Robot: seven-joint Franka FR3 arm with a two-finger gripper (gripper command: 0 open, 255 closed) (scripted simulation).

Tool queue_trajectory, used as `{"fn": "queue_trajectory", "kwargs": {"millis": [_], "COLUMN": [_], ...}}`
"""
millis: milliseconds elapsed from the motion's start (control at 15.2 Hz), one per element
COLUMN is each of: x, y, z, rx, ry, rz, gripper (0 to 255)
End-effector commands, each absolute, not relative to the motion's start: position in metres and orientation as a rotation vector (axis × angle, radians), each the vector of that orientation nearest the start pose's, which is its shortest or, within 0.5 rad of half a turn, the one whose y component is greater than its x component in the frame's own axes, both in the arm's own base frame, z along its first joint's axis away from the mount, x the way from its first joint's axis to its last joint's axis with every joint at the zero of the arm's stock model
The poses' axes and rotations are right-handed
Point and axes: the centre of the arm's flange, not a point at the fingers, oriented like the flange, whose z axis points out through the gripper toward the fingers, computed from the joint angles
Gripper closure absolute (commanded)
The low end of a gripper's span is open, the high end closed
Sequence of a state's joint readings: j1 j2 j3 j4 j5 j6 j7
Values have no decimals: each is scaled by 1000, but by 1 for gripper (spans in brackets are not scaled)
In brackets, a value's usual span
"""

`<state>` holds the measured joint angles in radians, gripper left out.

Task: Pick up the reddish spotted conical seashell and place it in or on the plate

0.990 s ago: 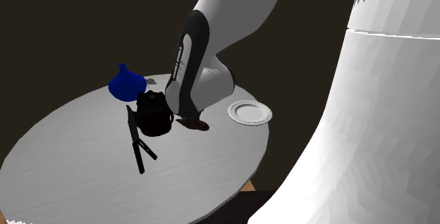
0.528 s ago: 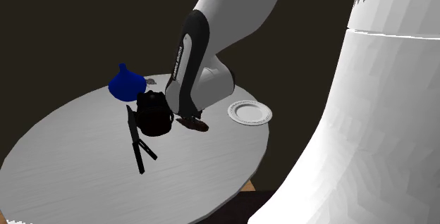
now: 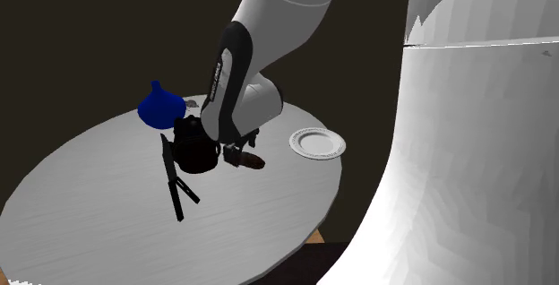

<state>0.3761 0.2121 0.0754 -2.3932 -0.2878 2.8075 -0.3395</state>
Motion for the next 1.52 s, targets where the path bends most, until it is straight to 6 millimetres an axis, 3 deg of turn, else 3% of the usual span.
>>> {"fn": "queue_trajectory", "kwargs": {"millis": [0,528,594,1188,1452], "x": [466,466,466,466,466], "y": [241,241,241,241,241], "z": [237,237,237,237,258], "rx": [-2785,-2785,-2785,-2785,-2785], "ry": [-1614,-1614,-1614,-1614,-1614], "rz": [-336,-336,-336,-336,-336], "gripper": [0,0,255,255,255]}}
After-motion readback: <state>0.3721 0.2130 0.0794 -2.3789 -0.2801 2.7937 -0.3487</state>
